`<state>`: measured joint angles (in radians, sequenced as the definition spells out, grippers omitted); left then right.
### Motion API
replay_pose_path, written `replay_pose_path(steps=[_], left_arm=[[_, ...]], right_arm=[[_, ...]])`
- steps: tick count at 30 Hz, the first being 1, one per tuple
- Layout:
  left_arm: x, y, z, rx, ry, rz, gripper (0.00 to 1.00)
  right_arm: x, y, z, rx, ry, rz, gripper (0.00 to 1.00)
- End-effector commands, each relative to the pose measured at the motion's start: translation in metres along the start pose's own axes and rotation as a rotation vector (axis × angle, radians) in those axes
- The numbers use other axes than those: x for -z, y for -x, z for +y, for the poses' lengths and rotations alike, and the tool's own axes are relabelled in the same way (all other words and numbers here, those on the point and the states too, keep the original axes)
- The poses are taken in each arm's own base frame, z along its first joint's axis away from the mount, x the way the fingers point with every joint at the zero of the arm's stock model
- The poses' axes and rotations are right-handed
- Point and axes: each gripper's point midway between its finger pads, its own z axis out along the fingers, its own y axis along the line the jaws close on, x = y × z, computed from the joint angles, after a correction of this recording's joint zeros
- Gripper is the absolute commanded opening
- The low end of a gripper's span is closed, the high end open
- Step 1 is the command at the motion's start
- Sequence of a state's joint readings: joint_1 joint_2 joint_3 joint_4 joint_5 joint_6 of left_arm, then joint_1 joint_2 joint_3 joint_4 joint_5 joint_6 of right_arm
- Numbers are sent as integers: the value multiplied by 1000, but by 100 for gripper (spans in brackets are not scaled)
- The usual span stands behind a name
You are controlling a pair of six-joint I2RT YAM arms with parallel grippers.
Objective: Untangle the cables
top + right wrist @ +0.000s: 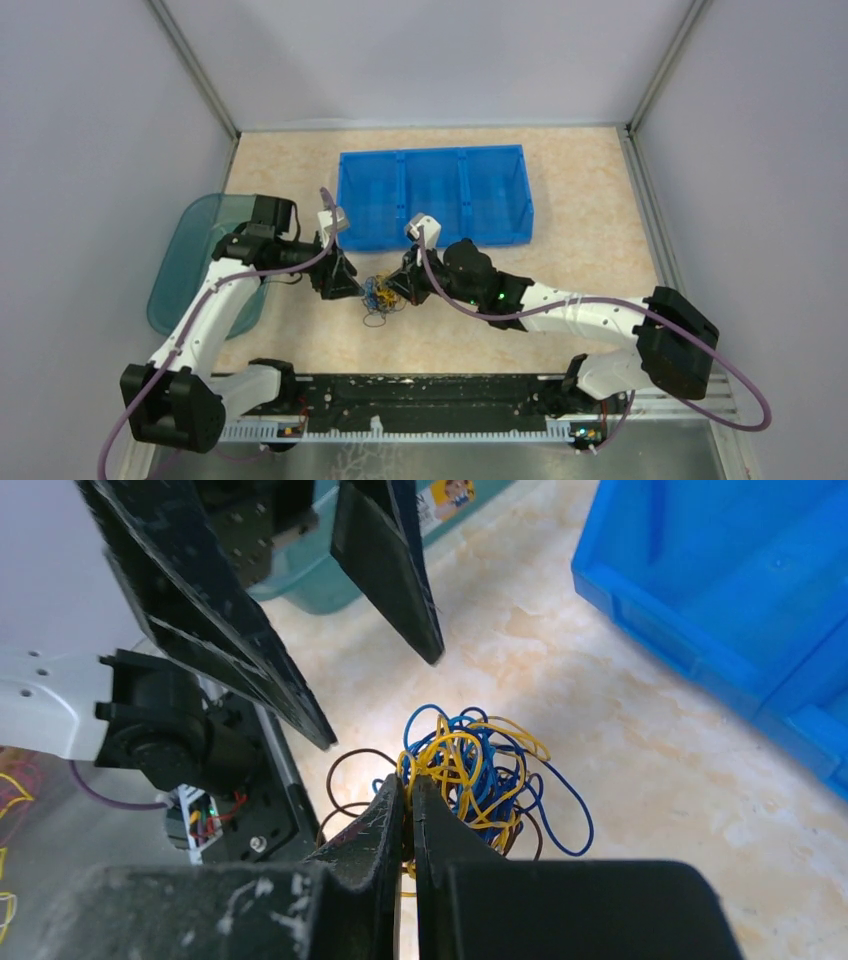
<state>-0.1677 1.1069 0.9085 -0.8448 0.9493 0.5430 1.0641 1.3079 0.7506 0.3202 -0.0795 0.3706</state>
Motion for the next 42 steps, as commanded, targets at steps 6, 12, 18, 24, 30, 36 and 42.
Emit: replay_pose_path(steps=[6, 12, 18, 24, 30, 36, 42], left_arm=[[-9, 6, -11, -40, -86, -8, 59], [-10, 11, -10, -53, -91, -30, 59], [-17, 11, -12, -40, -131, -43, 43], [-18, 13, -7, -62, -109, -42, 12], [-11, 17, -1, -146, -51, -37, 0], [-10, 12, 22, -184, 84, -16, 0], [-3, 18, 51, -213, 245, -11, 0]], right_arm=[[7, 71, 44, -14, 159, -199, 0], [11, 80, 53, -37, 197, -231, 0], [13, 87, 58, -63, 222, -260, 0], [18, 84, 43, -62, 155, -258, 0], [32, 61, 2, -73, 17, -220, 0], [56, 51, -22, -81, -75, -225, 0], [67, 18, -43, -66, -170, -132, 0]])
